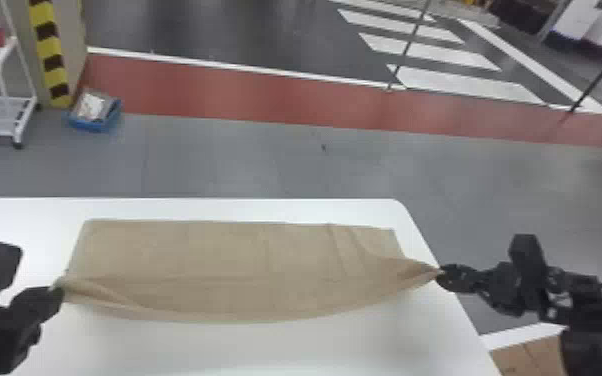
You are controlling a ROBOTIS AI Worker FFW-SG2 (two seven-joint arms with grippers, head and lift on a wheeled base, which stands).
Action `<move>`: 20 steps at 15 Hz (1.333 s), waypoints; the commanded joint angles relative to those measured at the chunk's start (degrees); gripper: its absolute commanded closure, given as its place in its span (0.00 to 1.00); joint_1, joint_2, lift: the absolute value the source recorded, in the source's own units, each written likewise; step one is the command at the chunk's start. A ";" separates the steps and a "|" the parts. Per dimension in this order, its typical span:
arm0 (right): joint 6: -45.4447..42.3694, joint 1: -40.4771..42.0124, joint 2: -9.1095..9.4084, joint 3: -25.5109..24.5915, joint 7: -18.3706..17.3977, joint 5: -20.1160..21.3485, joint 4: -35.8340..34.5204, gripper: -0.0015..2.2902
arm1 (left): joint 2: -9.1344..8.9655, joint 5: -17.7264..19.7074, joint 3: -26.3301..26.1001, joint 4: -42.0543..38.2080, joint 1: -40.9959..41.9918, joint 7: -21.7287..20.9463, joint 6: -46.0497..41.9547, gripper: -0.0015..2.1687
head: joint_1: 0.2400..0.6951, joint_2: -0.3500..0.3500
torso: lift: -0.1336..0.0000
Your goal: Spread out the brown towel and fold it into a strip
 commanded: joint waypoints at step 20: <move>14.15 4.87 1.01 -0.92 8.70 -2.71 -13.53 0.85 | 2.93 -1.63 3.19 -12.98 6.08 4.97 26.55 0.93 | 1.00 0.02 | 1.00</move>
